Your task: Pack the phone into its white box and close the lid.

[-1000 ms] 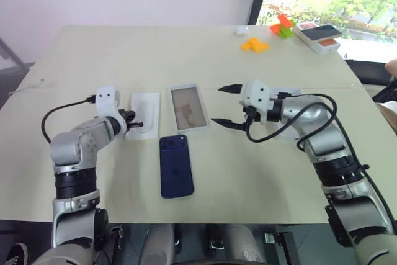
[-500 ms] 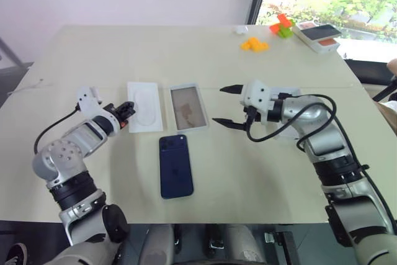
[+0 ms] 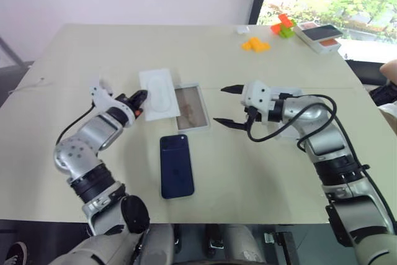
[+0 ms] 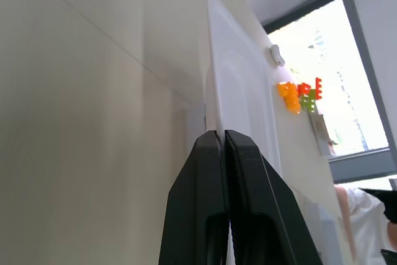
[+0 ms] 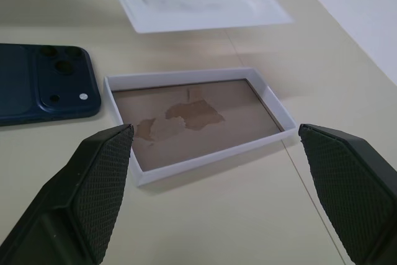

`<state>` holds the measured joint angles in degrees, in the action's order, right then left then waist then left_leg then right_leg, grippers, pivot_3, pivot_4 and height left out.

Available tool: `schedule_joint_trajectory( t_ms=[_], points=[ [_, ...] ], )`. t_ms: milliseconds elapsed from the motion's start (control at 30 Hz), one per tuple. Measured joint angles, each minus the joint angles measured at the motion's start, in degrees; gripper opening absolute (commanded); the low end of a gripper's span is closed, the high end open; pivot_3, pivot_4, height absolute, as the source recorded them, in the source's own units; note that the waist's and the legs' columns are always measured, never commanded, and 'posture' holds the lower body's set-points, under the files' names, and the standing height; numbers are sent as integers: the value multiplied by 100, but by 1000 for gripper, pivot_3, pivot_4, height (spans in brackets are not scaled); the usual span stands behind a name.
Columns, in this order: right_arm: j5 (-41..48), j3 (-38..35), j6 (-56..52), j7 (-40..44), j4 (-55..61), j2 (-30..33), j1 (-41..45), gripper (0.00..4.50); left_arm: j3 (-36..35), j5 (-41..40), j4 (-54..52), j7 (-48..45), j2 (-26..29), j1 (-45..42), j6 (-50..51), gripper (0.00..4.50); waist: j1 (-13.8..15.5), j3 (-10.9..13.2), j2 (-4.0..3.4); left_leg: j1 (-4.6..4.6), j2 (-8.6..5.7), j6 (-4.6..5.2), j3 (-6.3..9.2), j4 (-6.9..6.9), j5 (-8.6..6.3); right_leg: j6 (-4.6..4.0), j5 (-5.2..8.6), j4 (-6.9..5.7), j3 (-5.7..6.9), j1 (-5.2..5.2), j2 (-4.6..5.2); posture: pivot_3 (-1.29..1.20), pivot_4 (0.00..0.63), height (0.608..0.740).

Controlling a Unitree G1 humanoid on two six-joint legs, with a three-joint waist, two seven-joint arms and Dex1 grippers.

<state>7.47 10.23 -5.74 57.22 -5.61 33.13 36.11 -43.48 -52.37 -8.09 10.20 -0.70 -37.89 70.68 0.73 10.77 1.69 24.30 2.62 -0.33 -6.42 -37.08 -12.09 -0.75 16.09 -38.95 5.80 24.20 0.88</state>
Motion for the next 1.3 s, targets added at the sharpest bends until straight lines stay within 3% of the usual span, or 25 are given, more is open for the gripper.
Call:
schedule_joint_trajectory(
  t_ms=[233, 367, 1300],
  points=[
    [-45, -18, 9, -33, -89, 29, -1, 4500, 1366, 511, -14, 36, -68, 307, -375, 41, -23, 0, 0, -3, 2, -9, 0, 4, 5, -3, -1, 0, -1, 2, -4, 0, 150, 737],
    [-46, -30, 9, -60, -83, 30, -10, 4500, 1747, 838, -14, 50, -27, 423, -715, 41, -5, 1, 0, -2, 2, -2, 0, 3, 1, -2, -1, 0, -1, 2, -4, 0, 150, 737],
    [-43, -33, -13, -170, -56, 43, -21, 4500, 2264, 1504, 291, 250, -529, 625, -1765, 41, -1, 1, 2, 1, 2, 5, 0, 2, -3, 14, 9, 2, 0, 3, -5, 0, 150, 737]
  ],
)
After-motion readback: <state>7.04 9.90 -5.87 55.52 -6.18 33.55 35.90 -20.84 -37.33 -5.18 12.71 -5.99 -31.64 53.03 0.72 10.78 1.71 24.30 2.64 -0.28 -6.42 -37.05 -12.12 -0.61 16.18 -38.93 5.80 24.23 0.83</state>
